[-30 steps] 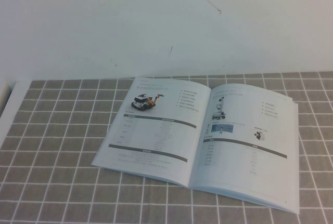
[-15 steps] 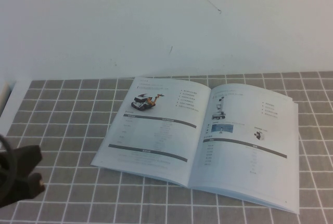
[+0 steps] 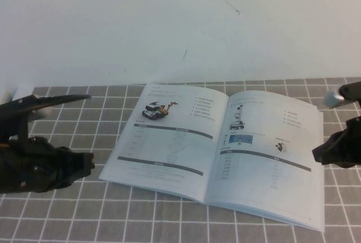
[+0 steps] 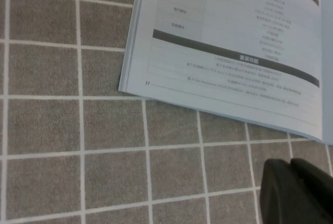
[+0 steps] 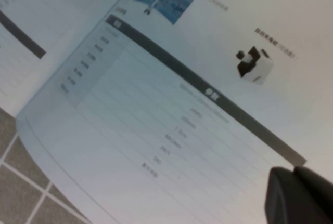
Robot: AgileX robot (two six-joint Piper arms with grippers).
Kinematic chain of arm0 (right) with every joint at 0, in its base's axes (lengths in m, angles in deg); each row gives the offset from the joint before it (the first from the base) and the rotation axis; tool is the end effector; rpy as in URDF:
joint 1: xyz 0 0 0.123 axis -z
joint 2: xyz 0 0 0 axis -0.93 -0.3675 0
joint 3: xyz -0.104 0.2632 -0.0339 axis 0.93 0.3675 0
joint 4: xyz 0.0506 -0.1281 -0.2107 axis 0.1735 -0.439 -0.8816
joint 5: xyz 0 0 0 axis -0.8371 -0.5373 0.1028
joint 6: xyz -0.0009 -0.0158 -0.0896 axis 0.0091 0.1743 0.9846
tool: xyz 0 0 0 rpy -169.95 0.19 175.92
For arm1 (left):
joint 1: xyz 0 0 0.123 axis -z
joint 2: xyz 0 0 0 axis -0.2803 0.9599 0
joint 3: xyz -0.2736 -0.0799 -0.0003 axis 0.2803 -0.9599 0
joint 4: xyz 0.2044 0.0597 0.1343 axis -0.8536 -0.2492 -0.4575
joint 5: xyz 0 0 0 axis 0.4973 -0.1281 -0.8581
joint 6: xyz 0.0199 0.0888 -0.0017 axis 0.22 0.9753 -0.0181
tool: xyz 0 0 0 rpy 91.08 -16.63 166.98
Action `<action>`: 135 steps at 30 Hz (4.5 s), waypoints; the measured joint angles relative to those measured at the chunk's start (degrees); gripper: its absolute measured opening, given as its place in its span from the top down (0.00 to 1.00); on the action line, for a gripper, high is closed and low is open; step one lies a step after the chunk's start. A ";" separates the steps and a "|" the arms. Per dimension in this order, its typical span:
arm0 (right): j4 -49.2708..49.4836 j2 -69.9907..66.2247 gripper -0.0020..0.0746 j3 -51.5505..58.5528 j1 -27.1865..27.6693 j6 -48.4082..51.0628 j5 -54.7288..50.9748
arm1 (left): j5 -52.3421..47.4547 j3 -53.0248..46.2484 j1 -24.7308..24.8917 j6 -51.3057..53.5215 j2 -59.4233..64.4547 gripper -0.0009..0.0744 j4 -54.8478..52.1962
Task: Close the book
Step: 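Close the open booklet and leave it lying on the table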
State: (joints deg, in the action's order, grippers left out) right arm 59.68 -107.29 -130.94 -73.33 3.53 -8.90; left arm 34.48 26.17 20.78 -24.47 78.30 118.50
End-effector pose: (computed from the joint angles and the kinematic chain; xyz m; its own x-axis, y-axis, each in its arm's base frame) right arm 0.3033 0.0577 0.1929 -0.7685 -0.2755 -0.5775 -0.4442 0.8793 0.1716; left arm 0.2323 -0.0504 0.2530 -0.7975 -0.2028 -0.5682 0.0857 0.8942 -0.4394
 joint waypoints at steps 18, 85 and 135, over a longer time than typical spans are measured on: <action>2.17 -12.74 0.98 -0.33 -3.60 2.68 2.58 | 14.37 4.52 0.00 3.07 15.76 0.99 5.21; 6.37 -15.16 0.98 -1.30 -3.60 6.41 0.35 | -2.81 31.95 -0.94 -5.52 45.06 0.99 -8.37; 6.37 -15.16 0.98 -1.30 -3.60 7.87 0.64 | -24.20 31.66 12.63 33.63 47.35 0.99 48.32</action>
State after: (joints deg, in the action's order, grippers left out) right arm 66.05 -122.45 -132.24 -76.93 11.40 -8.25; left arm 10.28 57.82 33.40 9.17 125.65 166.82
